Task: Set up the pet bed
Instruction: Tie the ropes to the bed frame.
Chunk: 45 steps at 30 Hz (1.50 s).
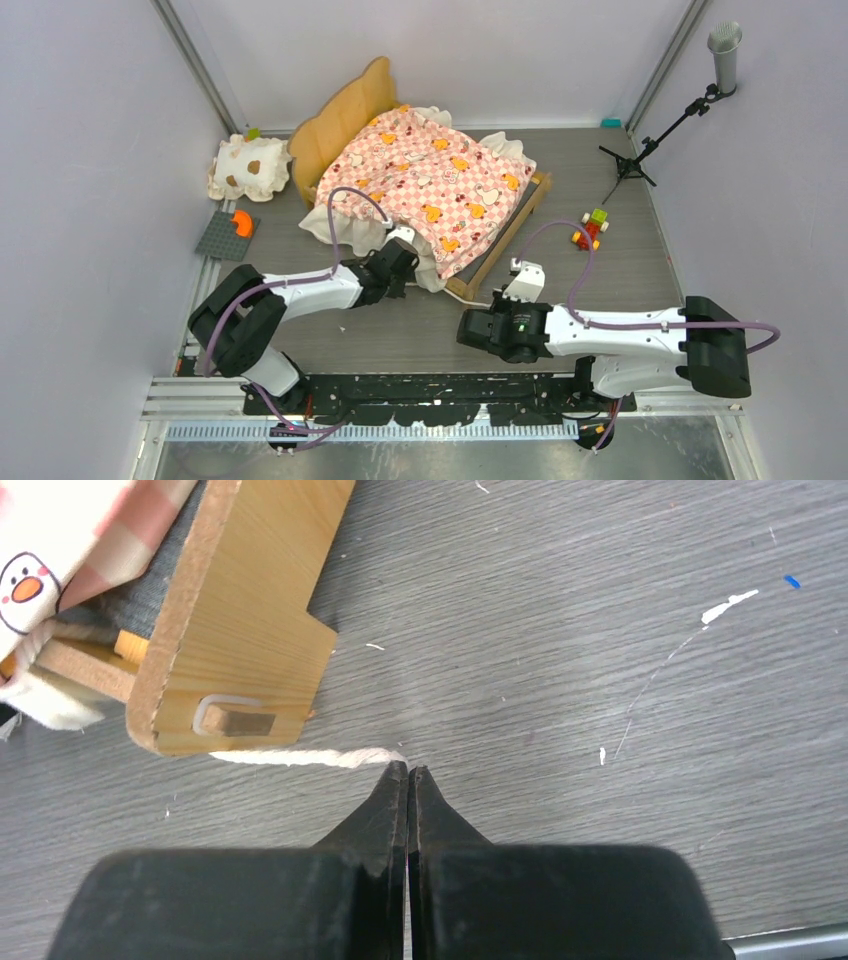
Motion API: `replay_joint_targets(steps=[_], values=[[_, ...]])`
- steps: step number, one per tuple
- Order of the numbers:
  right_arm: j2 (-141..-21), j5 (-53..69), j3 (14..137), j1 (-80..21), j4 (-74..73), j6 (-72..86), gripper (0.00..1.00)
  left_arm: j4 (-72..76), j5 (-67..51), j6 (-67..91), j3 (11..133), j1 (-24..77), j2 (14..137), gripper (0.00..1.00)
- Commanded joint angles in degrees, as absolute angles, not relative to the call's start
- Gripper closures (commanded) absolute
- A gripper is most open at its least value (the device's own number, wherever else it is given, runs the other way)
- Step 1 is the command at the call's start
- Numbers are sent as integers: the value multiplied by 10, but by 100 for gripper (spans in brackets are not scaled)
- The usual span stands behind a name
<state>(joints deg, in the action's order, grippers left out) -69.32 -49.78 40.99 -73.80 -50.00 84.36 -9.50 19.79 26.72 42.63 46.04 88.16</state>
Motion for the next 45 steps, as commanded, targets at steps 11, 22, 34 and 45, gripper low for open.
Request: replay_joint_targets(steps=[11, 22, 34, 45], values=[[-657, -572, 401, -733, -688, 1020, 99, -146, 230, 275, 436, 421, 870, 100], [-573, -591, 410, -733, -691, 966, 57, -141, 155, 253, 417, 423, 836, 77], [-492, -541, 501, -674, -560, 667, 29, -206, 126, 278, 408, 436, 644, 45], [-697, -188, 616, -349, -338, 433, 27, -181, 59, 247, 416, 441, 527, 44]])
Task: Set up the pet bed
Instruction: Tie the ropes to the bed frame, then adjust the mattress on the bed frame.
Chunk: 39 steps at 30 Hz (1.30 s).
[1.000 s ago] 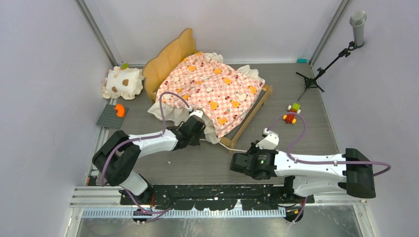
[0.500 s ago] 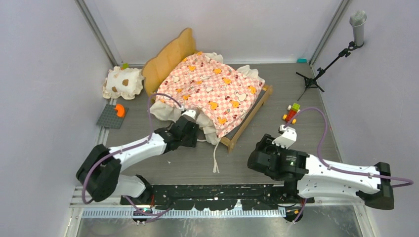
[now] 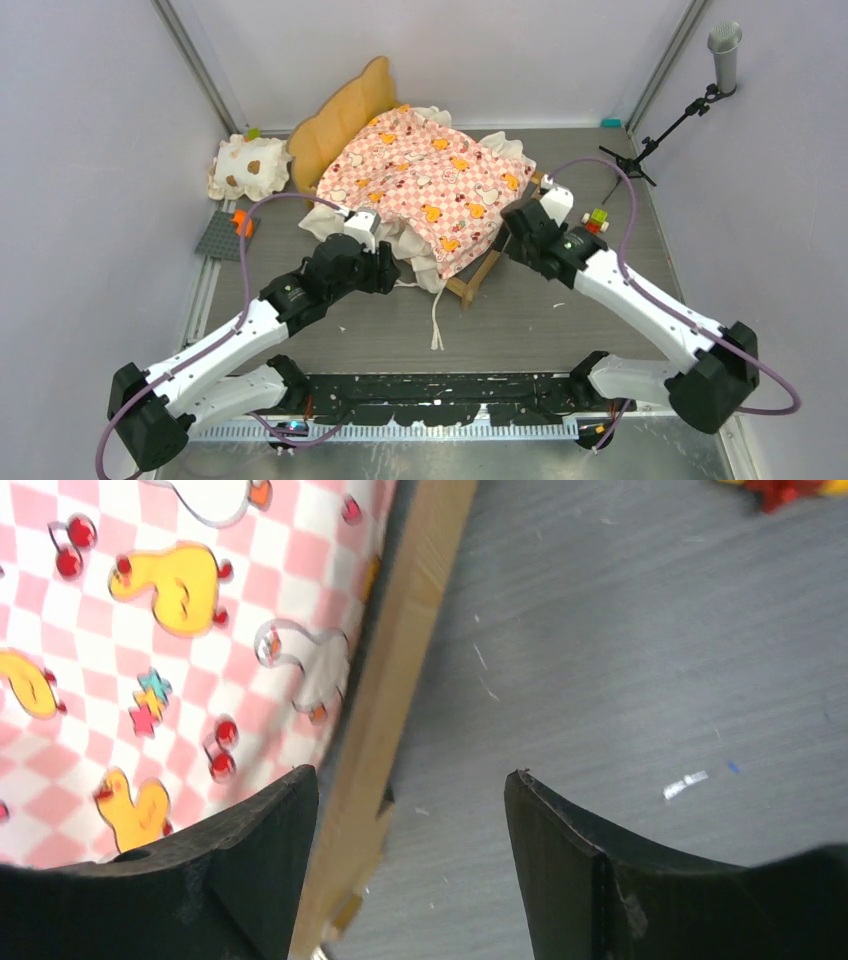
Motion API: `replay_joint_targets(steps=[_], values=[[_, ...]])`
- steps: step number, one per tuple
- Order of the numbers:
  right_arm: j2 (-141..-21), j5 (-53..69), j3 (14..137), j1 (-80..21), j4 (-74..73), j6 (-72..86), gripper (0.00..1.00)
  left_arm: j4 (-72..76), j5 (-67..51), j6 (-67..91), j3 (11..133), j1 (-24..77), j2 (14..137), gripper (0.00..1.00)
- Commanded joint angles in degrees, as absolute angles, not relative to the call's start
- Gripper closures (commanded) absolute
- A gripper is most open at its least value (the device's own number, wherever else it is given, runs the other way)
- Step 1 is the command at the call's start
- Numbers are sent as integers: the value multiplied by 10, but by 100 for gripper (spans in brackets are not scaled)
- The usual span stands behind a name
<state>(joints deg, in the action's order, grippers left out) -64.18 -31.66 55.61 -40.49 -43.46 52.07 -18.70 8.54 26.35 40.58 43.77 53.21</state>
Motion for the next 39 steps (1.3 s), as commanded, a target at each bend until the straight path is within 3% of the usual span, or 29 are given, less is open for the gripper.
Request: replay_joint_targets(steps=[1, 14, 23, 25, 26, 29, 30, 33, 39], values=[[-726, -176, 634, -339, -334, 423, 27, -183, 56, 247, 414, 441, 526, 44], [-882, -111, 738, -213, -282, 370, 27, -181, 46, 247, 398, 441, 517, 45], [-979, -79, 798, -184, -265, 350, 28, -189, 52, 242, 397, 442, 502, 45], [-991, -94, 805, -182, -266, 348, 36, -191, 54, 241, 398, 441, 499, 45], [-995, -102, 809, -180, -268, 345, 45, -193, 54, 240, 399, 441, 498, 45], [-998, -140, 823, -176, -272, 335, 86, -203, 54, 236, 405, 441, 498, 45], [-995, -151, 826, -175, -272, 332, 93, -207, 56, 234, 407, 441, 498, 45], [-985, -193, 839, -172, -274, 320, 99, -214, 62, 231, 407, 441, 492, 45], [-988, -249, 876, -170, -307, 290, 99, -214, 48, 226, 403, 441, 487, 45]])
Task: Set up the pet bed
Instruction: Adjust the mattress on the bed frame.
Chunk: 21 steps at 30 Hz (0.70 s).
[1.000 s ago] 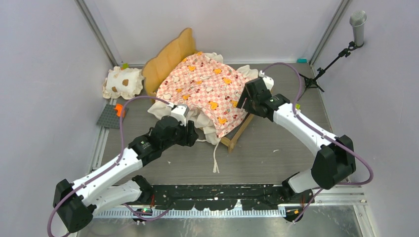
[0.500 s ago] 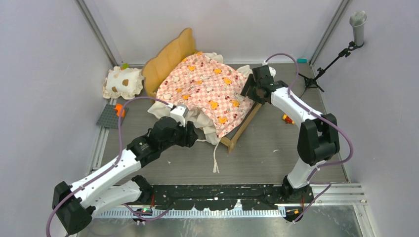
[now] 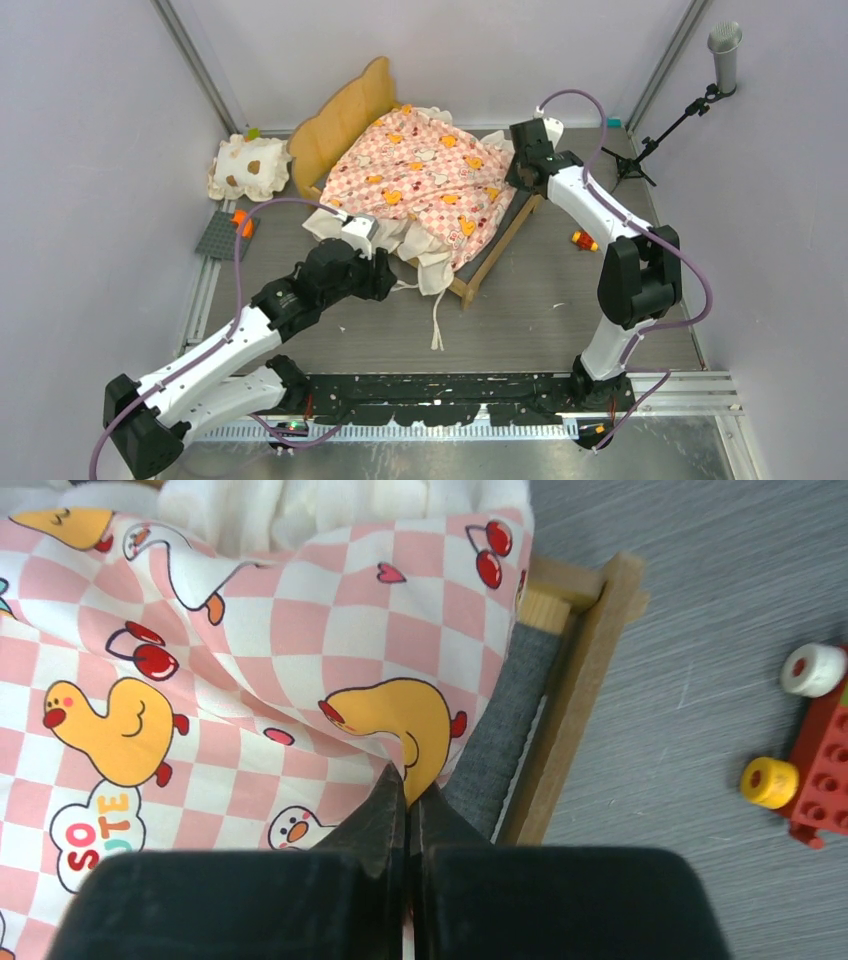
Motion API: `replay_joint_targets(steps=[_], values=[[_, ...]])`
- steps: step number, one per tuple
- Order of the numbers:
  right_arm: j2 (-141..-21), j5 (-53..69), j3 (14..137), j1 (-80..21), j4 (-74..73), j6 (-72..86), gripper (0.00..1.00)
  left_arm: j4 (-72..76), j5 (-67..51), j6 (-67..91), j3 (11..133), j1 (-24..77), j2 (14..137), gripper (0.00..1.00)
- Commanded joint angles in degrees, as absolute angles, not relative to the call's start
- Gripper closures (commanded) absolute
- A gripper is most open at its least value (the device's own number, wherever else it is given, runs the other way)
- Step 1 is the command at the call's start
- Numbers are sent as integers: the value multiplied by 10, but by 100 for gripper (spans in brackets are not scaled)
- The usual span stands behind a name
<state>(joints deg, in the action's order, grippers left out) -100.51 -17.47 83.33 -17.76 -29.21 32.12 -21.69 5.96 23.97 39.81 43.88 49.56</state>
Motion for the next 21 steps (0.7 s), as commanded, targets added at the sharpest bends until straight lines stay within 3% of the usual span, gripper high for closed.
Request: replay_joint_targets(steps=[1, 3, 6, 9, 13, 21], values=[[-991, -258, 879, -170, -311, 289, 99, -204, 28, 223, 403, 441, 490, 45], [-994, -262, 880, -170, -315, 284, 97, -181, -30, 217, 402, 442, 502, 45], [-989, -236, 873, -170, -317, 281, 61, -141, -88, 220, 405, 454, 526, 45], [-949, -198, 833, -170, -296, 284, 46, -116, -61, 209, 422, 513, 555, 45], [-875, -168, 777, -170, -282, 290, 43, -90, 13, 189, 445, 594, 599, 45], [-739, -115, 671, -171, -273, 318, 42, -11, 102, 172, 452, 602, 666, 43]])
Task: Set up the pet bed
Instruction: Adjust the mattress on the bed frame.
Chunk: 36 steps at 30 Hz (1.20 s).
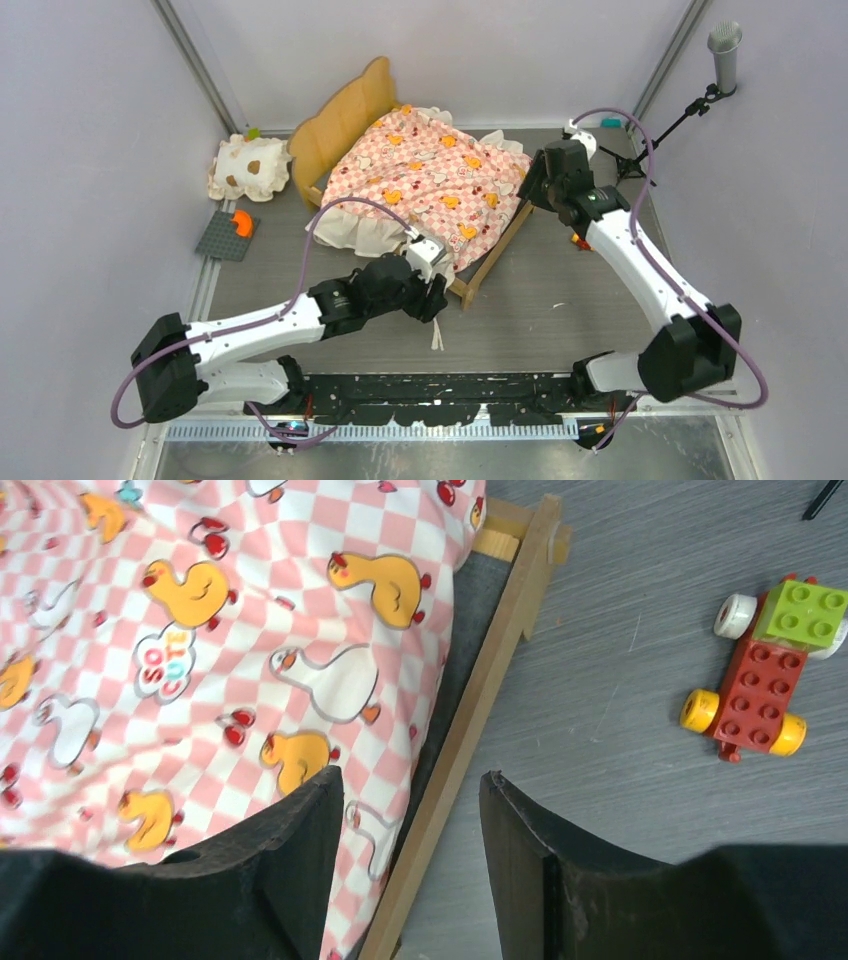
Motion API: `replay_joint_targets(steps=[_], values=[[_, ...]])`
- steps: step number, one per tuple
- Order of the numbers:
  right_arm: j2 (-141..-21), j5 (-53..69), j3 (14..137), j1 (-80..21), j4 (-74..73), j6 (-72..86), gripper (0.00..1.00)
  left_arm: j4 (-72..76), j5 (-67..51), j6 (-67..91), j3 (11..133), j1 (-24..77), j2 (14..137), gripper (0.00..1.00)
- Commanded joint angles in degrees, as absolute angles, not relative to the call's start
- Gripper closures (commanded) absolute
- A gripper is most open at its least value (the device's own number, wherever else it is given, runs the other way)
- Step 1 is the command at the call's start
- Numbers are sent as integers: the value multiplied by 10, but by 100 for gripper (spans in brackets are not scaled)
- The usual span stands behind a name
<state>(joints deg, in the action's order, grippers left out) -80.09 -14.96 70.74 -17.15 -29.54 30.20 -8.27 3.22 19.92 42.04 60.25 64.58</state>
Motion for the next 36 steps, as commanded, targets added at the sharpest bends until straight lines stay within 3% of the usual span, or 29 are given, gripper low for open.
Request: replay_joint_targets(steps=[1, 8, 13, 18, 23, 30, 36], values=[[-724, -111, 663, -171, -274, 321, 42, -9, 112, 167, 459, 602, 674, 43], [-646, -49, 621, -191, -298, 329, 42, -64, 167, 148, 501, 594, 662, 39], [-630, -165, 603, -316, -344, 375, 39, -100, 52, 211, 496, 463, 604, 34], [-614, -157, 546, -395, -310, 454, 39, -135, 56, 179, 520, 451, 602, 34], [-652, -172, 559, -474, -287, 465, 38, -177, 102, 183, 520, 383, 574, 30], [-715, -183, 563, -482, -247, 497, 38, -234, 77, 212, 567, 230, 614, 29], [-763, -208, 571, -488, -209, 522, 34, -188, 43, 251, 613, 145, 685, 27]])
